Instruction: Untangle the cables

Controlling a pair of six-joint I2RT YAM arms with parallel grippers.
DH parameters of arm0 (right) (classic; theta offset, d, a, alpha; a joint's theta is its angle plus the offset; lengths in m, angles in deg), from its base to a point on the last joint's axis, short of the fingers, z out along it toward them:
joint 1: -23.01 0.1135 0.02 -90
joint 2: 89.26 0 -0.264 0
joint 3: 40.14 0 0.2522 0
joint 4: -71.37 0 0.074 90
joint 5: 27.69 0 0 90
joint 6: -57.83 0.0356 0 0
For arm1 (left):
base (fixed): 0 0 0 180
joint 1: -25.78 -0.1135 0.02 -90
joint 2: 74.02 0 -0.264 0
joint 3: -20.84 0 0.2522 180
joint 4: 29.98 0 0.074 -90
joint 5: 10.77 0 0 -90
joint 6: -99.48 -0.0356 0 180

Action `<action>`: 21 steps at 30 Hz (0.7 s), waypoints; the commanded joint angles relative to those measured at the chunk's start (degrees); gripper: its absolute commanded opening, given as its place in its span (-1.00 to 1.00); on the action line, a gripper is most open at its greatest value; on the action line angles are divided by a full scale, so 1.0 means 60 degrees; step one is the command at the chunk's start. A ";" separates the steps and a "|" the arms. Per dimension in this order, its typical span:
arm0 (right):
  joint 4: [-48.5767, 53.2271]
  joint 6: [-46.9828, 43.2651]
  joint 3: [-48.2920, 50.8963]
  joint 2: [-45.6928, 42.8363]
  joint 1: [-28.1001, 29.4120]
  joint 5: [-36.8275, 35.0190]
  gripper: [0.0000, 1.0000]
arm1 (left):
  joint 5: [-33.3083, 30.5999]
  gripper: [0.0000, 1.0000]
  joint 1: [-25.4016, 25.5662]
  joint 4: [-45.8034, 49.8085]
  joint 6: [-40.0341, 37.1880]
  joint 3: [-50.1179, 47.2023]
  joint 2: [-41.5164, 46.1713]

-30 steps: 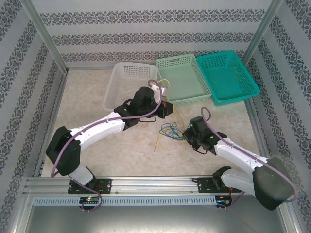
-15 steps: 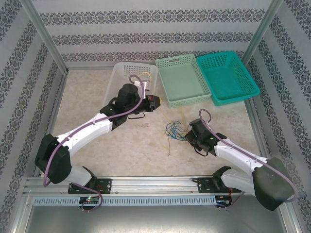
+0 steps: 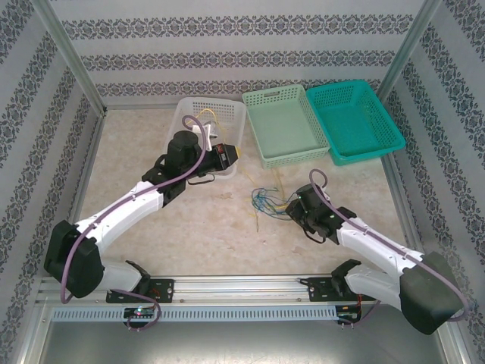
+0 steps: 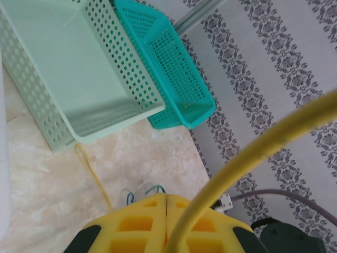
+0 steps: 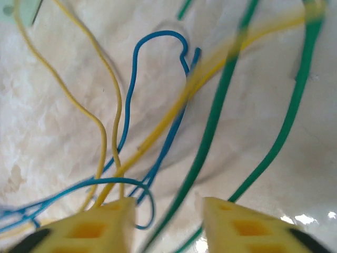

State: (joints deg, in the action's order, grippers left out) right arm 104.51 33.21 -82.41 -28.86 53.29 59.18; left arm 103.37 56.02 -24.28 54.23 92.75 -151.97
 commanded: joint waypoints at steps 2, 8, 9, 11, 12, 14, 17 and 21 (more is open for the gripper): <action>0.0857 -0.1082 -0.0603 -0.0589 0.0182 0.0058 0.10 | 0.0261 -1.00 -0.0143 -0.0995 0.0406 -0.0005 -0.0325; 0.0886 -0.2024 -0.0679 -0.1429 0.0507 -0.0112 0.24 | 0.0554 -1.00 -0.0076 -0.1288 0.0730 0.0177 -0.0837; 0.0848 -0.2083 -0.0682 -0.1439 0.0572 -0.0098 0.22 | 0.0576 -1.00 -0.0035 -0.1282 0.0744 0.0235 -0.0911; 0.0487 -0.2215 -0.0722 -0.1318 0.0761 -0.0004 0.18 | 0.0605 -1.00 0.0036 -0.1287 0.0756 0.0362 -0.1034; 0.0355 -0.2336 -0.0778 -0.1198 0.0955 -0.0017 0.16 | 0.0615 -1.00 0.0076 -0.1301 0.0745 0.0409 -0.1101; 0.0126 -0.2738 -0.1070 -0.0821 0.1439 -0.0302 0.14 | 0.0633 -1.00 0.0165 -0.1341 0.0775 0.0501 -0.1208; -0.0432 -0.3363 -0.1397 -0.0326 0.2151 -0.0857 0.20 | 0.0636 -1.00 0.0254 -0.1473 0.0910 0.0577 -0.1376; -0.1220 -0.3741 -0.1557 0.0195 0.2610 -0.1317 0.28 | 0.0709 -1.00 0.0347 -0.1672 0.1079 0.0700 -0.1614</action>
State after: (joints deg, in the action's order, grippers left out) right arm 101.80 14.77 -89.93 -29.10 67.61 55.70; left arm 106.35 57.33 -29.76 59.06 94.89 -160.62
